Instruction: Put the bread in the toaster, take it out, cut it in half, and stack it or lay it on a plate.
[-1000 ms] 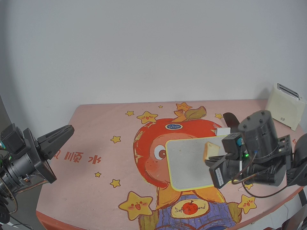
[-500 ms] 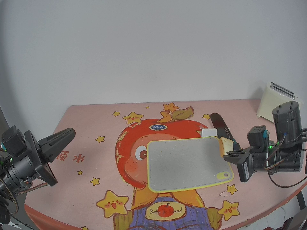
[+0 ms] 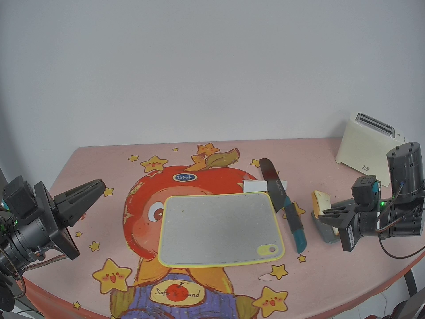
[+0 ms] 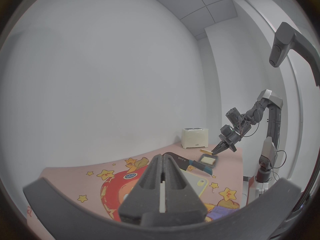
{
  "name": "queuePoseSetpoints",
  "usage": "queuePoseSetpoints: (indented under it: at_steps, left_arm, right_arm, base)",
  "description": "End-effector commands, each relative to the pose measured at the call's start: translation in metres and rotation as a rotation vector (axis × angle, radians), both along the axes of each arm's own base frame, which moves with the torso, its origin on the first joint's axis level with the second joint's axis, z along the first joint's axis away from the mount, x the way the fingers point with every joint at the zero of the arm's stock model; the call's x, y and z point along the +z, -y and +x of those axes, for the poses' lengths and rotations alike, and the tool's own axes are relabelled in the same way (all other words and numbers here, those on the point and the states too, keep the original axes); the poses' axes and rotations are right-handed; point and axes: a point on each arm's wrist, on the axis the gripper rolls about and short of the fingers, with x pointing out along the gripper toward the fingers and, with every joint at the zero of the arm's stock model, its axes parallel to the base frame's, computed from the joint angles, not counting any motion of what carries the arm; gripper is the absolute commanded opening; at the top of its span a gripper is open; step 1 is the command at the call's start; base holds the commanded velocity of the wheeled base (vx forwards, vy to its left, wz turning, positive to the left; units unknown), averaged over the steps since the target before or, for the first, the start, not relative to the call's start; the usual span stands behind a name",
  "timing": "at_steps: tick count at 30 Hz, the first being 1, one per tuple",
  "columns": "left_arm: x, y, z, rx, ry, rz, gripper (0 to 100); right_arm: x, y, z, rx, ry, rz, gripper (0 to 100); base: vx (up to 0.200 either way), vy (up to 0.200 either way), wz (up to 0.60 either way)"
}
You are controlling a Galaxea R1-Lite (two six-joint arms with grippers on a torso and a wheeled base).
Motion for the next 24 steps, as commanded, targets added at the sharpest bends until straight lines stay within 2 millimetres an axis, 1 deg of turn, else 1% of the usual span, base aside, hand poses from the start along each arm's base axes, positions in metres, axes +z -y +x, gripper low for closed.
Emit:
queuePoseSetpoints:
  at_steps: [1,4,9,15,19,24]
  left_arm:
    - [0.0,0.0,0.0,0.001,0.001,0.0,0]
    - [0.0,0.0,0.0,0.001,0.001,0.0,0]
    - [0.001,0.0,-0.001,0.001,0.008,-0.002,0]
    - [0.001,0.0,0.0,-0.003,0.002,-0.008,0]
    - [0.001,0.0,0.0,-0.015,-0.002,-0.007,0]
    - [0.0,0.0,-0.001,-0.021,-0.006,-0.005,0]
  right_arm:
    - [-0.002,0.001,0.002,-0.008,-0.007,-0.006,0]
    - [-0.005,0.003,0.003,-0.018,-0.015,-0.013,0]
    - [-0.015,0.009,0.0,-0.017,-0.032,-0.046,0]
    - [-0.014,0.009,-0.001,0.043,-0.032,-0.036,0]
    - [-0.015,0.011,0.002,0.056,-0.029,-0.052,0]
    - [-0.018,0.014,0.008,0.038,-0.038,-0.061,0]
  base:
    - [0.0,0.0,0.0]
    - [0.0,0.0,0.0]
    - [0.0,0.0,0.0]
    - [0.0,0.0,0.0]
    - [0.0,0.0,0.0]
    - [0.0,-0.2,0.0]
